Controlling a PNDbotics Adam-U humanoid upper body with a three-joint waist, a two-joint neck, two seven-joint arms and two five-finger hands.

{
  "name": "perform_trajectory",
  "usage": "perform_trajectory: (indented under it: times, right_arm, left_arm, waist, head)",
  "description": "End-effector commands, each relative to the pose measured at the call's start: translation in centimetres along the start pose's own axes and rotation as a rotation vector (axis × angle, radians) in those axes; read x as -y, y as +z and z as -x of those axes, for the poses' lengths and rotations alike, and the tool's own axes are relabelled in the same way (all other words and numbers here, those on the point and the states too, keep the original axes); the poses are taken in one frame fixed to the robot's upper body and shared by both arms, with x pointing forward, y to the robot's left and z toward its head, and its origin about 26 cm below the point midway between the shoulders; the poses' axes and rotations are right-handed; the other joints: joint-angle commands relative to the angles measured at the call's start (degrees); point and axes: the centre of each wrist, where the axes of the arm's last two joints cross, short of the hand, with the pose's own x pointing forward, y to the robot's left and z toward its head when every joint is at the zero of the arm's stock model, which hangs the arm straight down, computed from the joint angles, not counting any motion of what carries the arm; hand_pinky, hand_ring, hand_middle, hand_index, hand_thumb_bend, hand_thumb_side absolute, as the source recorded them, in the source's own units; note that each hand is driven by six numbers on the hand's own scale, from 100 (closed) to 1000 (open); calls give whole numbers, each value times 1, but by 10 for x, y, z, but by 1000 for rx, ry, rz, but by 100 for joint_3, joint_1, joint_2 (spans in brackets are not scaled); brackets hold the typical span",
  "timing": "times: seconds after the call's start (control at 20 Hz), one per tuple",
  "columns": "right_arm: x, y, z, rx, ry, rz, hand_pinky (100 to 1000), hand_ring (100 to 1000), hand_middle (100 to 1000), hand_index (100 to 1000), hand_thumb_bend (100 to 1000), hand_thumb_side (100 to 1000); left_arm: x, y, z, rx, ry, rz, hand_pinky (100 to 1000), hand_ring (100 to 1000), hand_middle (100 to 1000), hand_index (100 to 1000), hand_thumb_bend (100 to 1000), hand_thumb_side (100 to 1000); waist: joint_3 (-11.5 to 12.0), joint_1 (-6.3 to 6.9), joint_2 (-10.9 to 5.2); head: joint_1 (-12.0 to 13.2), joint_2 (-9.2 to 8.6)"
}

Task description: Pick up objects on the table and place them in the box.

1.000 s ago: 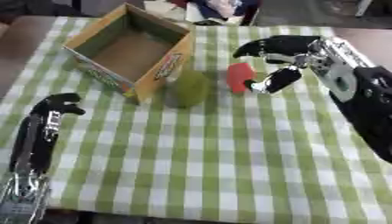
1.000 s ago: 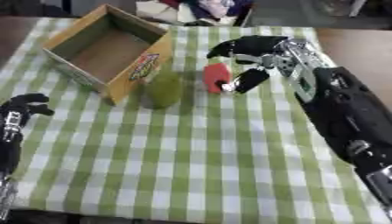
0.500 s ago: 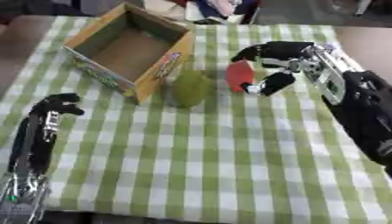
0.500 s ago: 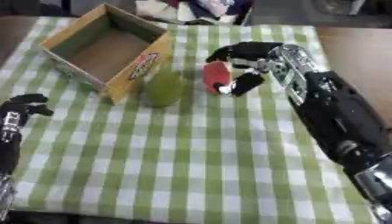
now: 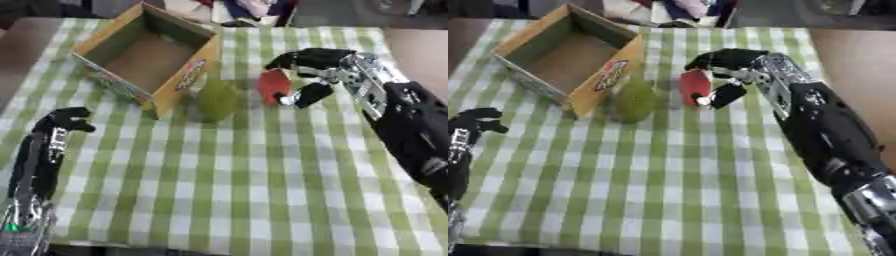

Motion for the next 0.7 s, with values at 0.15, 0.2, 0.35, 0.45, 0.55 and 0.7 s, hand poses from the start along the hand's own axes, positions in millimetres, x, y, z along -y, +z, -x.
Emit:
perform_trajectory:
  times: [0.15,0.2,0.35,0.45,0.55,0.7]
  right_arm:
    - [16,1,3,-12,26,34,815,922,899,1000,169,688]
    - [15,0,3,-12,26,32,813,919,885,1000,173,685]
    - [14,0,3,-7,25,31,804,896,808,1000,176,651]
    - [14,0,3,-4,24,34,800,886,777,1000,174,637]
    - [13,0,3,-3,24,32,797,875,748,987,172,625]
    - [13,-1,2,-3,26,25,794,868,731,957,170,608]
  left_arm:
    - [-1,-5,-6,29,-4,6,823,577,645,734,100,888]
    - [-1,-5,-6,29,-4,6,823,577,645,734,100,888]
    - [-1,-5,-6,29,-4,6,823,577,645,734,100,888]
    - [-1,-5,-6,29,-4,6,823,577,645,734,100,888]
    - [-1,-5,-6,29,-4,7,823,577,645,734,100,889]
    - [-1,-5,-6,30,-4,7,824,577,645,734,100,889]
  waist:
    - [4,21,-76]
    - [6,21,-75]
    - [6,22,-73]
    - [4,21,-72]
    - [4,21,-72]
    - [4,26,-70]
  head:
    - [-30,29]
    - [-30,29]
    - [-28,29]
    - [-30,29]
    - [-30,29]
    - [-31,29]
